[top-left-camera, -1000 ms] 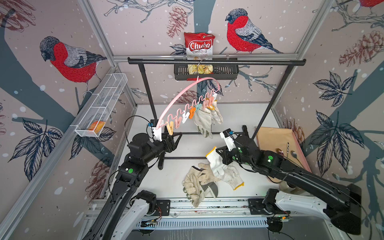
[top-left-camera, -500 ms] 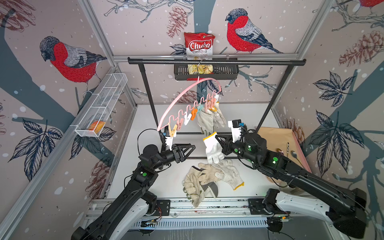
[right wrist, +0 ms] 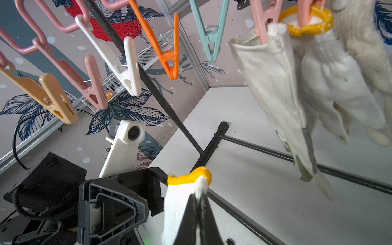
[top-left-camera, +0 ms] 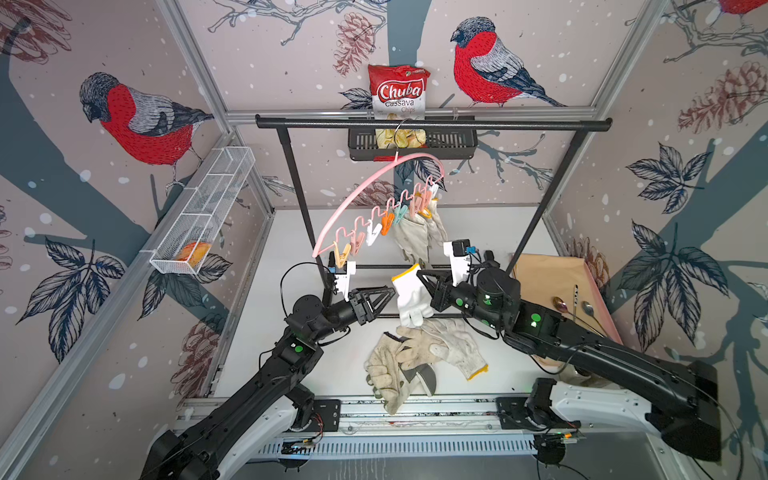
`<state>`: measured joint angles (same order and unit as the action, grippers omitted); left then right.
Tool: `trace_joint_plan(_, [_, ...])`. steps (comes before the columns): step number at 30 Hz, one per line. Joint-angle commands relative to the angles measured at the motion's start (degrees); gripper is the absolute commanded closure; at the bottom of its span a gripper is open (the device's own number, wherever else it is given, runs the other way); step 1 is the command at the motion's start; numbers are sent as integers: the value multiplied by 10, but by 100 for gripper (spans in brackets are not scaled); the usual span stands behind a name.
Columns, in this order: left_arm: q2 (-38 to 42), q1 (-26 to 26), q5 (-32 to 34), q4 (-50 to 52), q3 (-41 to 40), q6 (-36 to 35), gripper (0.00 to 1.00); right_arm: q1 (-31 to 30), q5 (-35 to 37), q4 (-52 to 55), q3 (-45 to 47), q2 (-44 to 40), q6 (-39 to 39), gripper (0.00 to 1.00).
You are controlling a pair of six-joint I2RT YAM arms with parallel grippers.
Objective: Clip the gloves onto a hanger to dry
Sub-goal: Pick up the glove from the center of the board.
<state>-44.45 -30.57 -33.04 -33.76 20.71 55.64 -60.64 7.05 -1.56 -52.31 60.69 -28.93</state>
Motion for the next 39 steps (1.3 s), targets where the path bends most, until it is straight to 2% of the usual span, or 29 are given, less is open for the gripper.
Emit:
trace_joint_plan(1, [-8, -6, 5, -78, -3, 24, 42, -4, 10, -32, -8, 8, -8, 100])
trace_joint_plan(8, [-27, -27, 9, -108, -3, 36, 54, -9, 10, -41, -15, 27, -10, 100])
trace_joint_plan(10, [-28, -32, 14, -108, -3, 38, 60, -10, 10, -43, -17, 31, -10, 100])
trace_joint_plan(12, [-28, -35, 22, -106, -5, 39, 70, -10, 8, -45, -18, 34, -10, 100])
trace_joint_plan(16, [-25, -37, 36, -102, -7, 40, 81, -11, 5, -45, -21, 40, -11, 100])
trace_joint_plan(18, [-23, -37, 44, -100, -8, 41, 91, -13, 3, -45, -22, 42, -11, 100])
trace_joint_plan(21, [-18, -37, 57, -97, -12, 43, 96, -14, 3, -45, -22, 44, -11, 100])
trace_joint_plan(27, [-11, -37, 81, -90, -18, 46, 94, -15, 2, -42, -23, 49, -14, 100])
trace_joint_plan(33, [-18, -37, 88, -104, -20, 59, 74, -17, -1, -43, -27, 52, -12, 100])
trace_joint_plan(39, [-33, -38, 92, -133, -18, 71, 72, -19, -1, -42, -29, 56, -10, 100])
